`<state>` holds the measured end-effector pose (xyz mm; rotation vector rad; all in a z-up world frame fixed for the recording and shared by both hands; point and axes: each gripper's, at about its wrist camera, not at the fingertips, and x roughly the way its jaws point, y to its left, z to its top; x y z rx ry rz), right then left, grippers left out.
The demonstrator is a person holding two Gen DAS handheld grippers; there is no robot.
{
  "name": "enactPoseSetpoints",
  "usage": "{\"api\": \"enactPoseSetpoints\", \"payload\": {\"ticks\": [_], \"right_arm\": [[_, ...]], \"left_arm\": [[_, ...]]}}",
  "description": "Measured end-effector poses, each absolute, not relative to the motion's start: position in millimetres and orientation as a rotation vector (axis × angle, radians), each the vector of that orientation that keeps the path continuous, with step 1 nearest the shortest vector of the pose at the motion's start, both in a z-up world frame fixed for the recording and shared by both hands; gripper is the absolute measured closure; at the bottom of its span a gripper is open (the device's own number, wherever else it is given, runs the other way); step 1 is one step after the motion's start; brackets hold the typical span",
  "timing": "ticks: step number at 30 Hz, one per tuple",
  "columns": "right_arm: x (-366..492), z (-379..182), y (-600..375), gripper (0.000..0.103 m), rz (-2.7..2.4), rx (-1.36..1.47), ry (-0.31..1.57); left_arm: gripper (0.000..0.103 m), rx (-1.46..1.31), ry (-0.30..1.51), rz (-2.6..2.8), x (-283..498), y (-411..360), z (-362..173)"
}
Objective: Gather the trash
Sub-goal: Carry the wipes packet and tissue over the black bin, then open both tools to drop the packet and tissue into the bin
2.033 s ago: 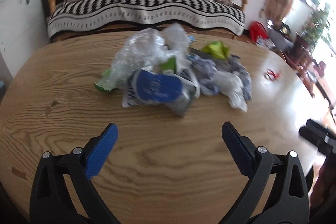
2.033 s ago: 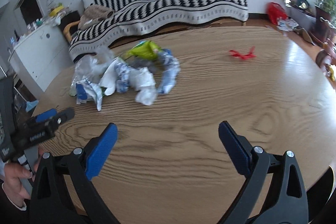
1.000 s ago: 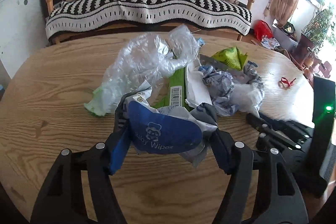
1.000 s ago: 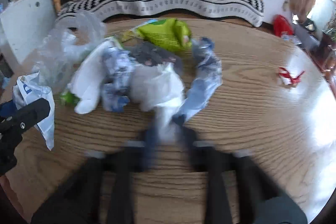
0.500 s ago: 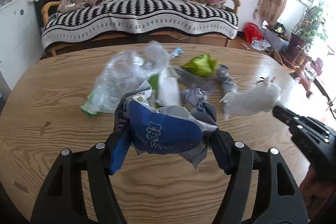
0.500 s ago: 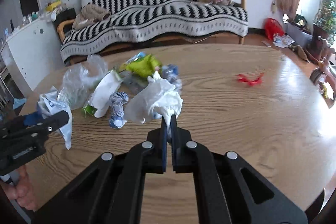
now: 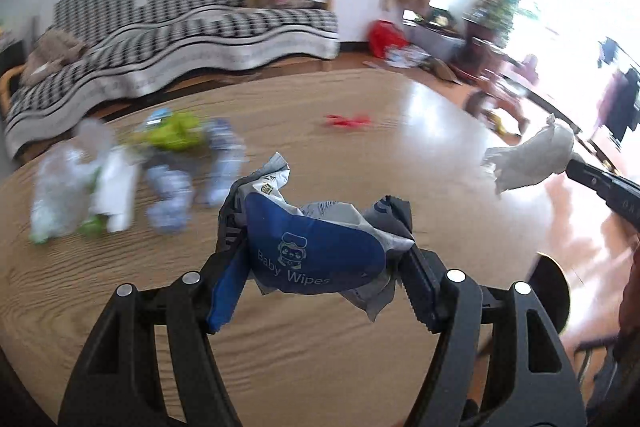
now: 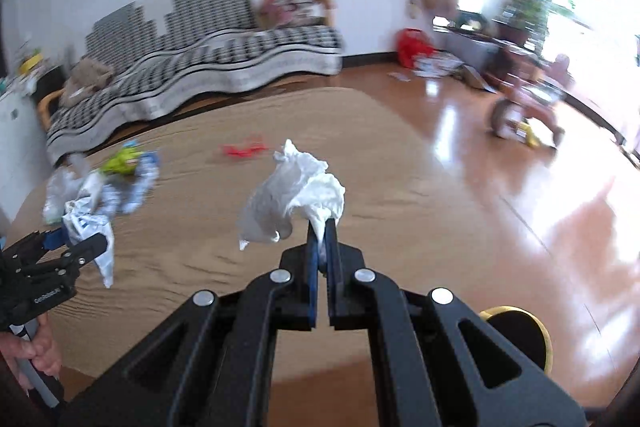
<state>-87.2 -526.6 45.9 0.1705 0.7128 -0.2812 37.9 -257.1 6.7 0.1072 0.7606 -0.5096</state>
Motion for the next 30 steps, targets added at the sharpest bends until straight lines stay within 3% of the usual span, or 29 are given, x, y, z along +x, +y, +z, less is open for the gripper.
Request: {"api": "enactPoseSetpoints", "payload": {"ticks": [10,16,30], "right_arm": [[-233.4,15.7,-688.9,0.099,-0.597,0.338,0.734],[-284.7,-25.5,-748.0,0.099,-0.677,0.457,0.817],[-298.7,-78.0,-773.8,0.099,-0.679,0.593,0.981]], "left_arm": [[0.035,0.164,0.8,-0.839,-51.8,-432.3,-17.2],[0.035,0.169,0.913,-0.993,-111.0,-539.8,-61.2],[0.035,0.259,1.017,-1.044,-146.7,-612.1,-114.6]]}}
